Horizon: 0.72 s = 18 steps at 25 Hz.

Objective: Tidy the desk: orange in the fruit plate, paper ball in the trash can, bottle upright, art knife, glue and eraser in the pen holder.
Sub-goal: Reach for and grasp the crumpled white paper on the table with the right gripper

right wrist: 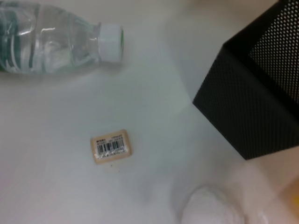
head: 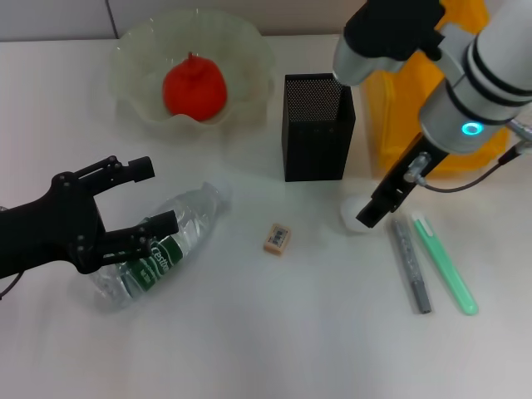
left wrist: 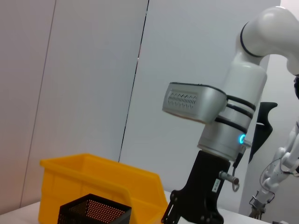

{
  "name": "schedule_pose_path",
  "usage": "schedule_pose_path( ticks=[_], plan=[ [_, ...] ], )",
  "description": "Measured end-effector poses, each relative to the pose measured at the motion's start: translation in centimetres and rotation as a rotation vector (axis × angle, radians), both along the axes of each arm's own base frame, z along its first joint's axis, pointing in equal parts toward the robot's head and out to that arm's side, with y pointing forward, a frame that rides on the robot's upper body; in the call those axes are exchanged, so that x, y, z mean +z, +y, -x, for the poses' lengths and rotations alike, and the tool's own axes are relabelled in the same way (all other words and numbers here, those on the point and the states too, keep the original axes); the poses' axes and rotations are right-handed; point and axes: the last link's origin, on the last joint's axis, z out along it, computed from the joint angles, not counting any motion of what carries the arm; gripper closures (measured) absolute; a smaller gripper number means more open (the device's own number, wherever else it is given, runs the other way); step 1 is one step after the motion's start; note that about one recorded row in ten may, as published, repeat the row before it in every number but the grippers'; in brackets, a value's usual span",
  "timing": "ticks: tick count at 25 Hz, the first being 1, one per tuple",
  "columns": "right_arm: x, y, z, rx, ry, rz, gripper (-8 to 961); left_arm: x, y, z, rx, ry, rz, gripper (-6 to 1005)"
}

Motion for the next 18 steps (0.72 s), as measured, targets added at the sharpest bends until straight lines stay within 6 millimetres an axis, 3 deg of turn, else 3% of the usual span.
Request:
schedule_pose_path(
  ticks=[11, 18],
  plan=[
    [-1.9, 0.4, -0.9, 0.017, -0.015, -0.003, 178, -0.1, 0.0, 0.0, 0.002, -0.001, -0.002, 138],
    [-2.7, 0.4, -1.2, 0.028, -0.025, 0.002, 233, -0.1, 0.1, 0.1, 0.009, 0.004, -0.006, 139]
  ],
)
